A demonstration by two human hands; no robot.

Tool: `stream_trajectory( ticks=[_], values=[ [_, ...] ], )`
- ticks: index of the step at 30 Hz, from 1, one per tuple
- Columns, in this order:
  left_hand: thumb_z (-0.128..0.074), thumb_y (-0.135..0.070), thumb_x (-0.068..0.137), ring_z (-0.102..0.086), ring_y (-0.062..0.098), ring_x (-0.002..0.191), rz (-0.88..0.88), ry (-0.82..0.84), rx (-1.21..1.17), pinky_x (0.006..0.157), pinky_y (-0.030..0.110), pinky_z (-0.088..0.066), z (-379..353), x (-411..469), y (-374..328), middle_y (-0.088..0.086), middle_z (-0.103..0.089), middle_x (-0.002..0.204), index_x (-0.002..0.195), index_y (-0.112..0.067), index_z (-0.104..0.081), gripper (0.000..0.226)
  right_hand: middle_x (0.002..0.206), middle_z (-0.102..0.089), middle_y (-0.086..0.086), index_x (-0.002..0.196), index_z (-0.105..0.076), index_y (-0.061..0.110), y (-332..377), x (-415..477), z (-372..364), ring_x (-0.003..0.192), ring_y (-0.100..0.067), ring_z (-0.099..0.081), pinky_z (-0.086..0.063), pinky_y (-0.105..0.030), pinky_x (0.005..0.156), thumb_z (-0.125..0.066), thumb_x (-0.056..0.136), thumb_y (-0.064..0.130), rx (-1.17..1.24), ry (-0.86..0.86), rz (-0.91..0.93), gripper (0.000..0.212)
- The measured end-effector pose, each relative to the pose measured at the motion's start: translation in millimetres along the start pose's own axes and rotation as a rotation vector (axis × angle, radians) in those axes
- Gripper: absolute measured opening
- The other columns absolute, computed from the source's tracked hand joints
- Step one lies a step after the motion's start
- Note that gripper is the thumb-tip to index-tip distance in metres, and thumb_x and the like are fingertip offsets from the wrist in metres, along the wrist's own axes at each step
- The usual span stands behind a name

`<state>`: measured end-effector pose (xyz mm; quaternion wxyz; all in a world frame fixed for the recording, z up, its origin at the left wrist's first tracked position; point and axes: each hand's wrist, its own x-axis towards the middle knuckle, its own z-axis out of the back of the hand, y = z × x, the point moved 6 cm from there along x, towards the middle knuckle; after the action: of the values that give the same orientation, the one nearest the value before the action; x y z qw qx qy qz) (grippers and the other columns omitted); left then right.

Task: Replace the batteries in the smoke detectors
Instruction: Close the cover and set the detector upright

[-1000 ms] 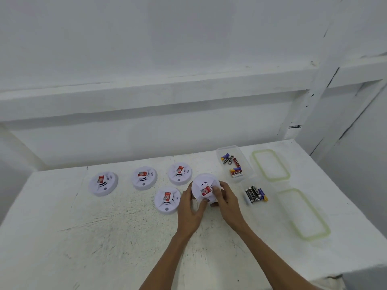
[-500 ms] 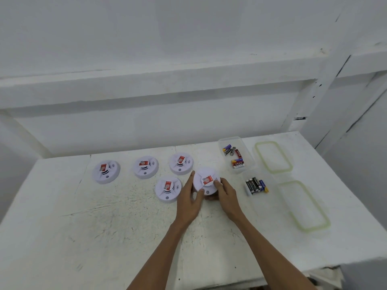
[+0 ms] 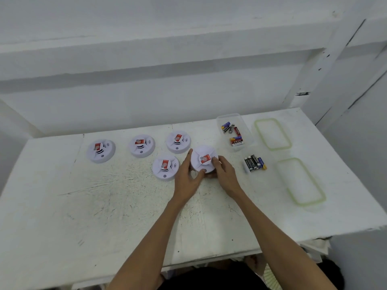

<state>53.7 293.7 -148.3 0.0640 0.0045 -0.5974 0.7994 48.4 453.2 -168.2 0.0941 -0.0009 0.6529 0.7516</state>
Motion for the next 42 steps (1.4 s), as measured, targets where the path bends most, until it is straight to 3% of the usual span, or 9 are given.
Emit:
stream_trajectory(
  ticks=[7,14,17,22,27,32,38,42],
  values=[
    [-0.073,-0.026,0.092,-0.042,0.006,0.143,0.016,-0.019,0.004,0.115,0.032,-0.043,-1.2,-0.4,2.5,-0.007,-0.045,0.157,0.157,-0.019,-0.033,0.076,0.112,-0.072,0.003,0.117,-0.065,0.023,-2.6,2.3,-0.4,0.101,-0.019,-0.071,-0.060,-0.048,0.084,-0.049,0.100,0.049,0.018,0.021,-0.011,0.035],
    [-0.068,-0.024,0.094,-0.044,0.008,0.142,-0.006,-0.025,-0.009,0.114,0.039,-0.045,0.1,-1.4,3.4,-0.008,-0.048,0.154,0.155,-0.019,-0.037,0.069,0.110,-0.073,0.003,0.115,-0.067,0.022,-5.9,1.4,0.1,0.103,-0.018,-0.070,-0.059,-0.048,0.088,-0.050,0.099,0.048,0.042,0.009,-0.038,0.035],
    [-0.070,-0.024,0.094,-0.046,0.003,0.139,0.001,-0.037,-0.030,0.111,0.028,-0.045,1.5,-1.4,0.7,-0.010,-0.050,0.151,0.153,-0.023,-0.040,0.066,0.110,-0.073,0.002,0.114,-0.066,0.020,-2.4,-0.6,-0.9,0.101,-0.017,-0.071,-0.060,-0.044,0.087,-0.049,0.100,0.045,0.043,0.001,-0.033,0.033],
    [-0.075,-0.018,0.092,-0.047,0.002,0.137,-0.009,-0.046,-0.034,0.104,0.014,-0.043,2.3,-0.8,0.3,-0.010,-0.052,0.149,0.152,-0.020,-0.042,0.069,0.110,-0.073,0.000,0.115,-0.065,0.015,7.2,-5.1,0.6,0.101,-0.014,-0.069,-0.058,-0.024,0.075,-0.047,0.103,0.041,0.020,-0.020,0.005,0.034],
    [-0.075,-0.022,0.092,-0.044,0.002,0.139,-0.002,-0.030,-0.025,0.109,0.018,-0.042,0.4,0.9,3.0,-0.010,-0.049,0.153,0.155,-0.022,-0.038,0.072,0.110,-0.073,0.003,0.115,-0.066,0.022,2.3,-1.2,0.0,0.101,-0.015,-0.070,-0.061,-0.040,0.084,-0.047,0.102,0.047,0.010,-0.004,0.010,0.034],
    [-0.075,-0.022,0.092,-0.046,-0.002,0.137,0.005,-0.039,-0.035,0.105,0.013,-0.043,0.8,0.0,2.0,-0.014,-0.050,0.150,0.153,-0.025,-0.040,0.070,0.104,-0.073,0.004,0.109,-0.067,0.020,2.3,-1.4,0.9,0.100,-0.015,-0.069,-0.059,-0.036,0.085,-0.048,0.102,0.044,-0.028,-0.026,0.010,0.032],
    [-0.075,-0.022,0.092,-0.047,0.004,0.138,0.003,-0.031,-0.046,0.110,0.022,-0.045,-0.3,1.2,5.1,-0.009,-0.051,0.151,0.154,-0.021,-0.040,0.071,0.105,-0.074,0.005,0.108,-0.067,0.027,-0.1,0.1,0.1,0.096,-0.017,-0.072,-0.060,-0.048,0.084,-0.048,0.099,0.052,-0.034,-0.014,0.005,0.033],
    [-0.073,-0.021,0.093,-0.046,0.004,0.139,-0.010,-0.021,-0.061,0.111,0.024,-0.044,0.5,0.8,2.2,-0.009,-0.051,0.151,0.154,-0.019,-0.040,0.069,0.103,-0.074,0.004,0.105,-0.068,0.028,3.7,-1.0,0.5,0.094,-0.016,-0.072,-0.060,-0.045,0.082,-0.047,0.100,0.053,-0.041,-0.015,0.009,0.033]
  ],
)
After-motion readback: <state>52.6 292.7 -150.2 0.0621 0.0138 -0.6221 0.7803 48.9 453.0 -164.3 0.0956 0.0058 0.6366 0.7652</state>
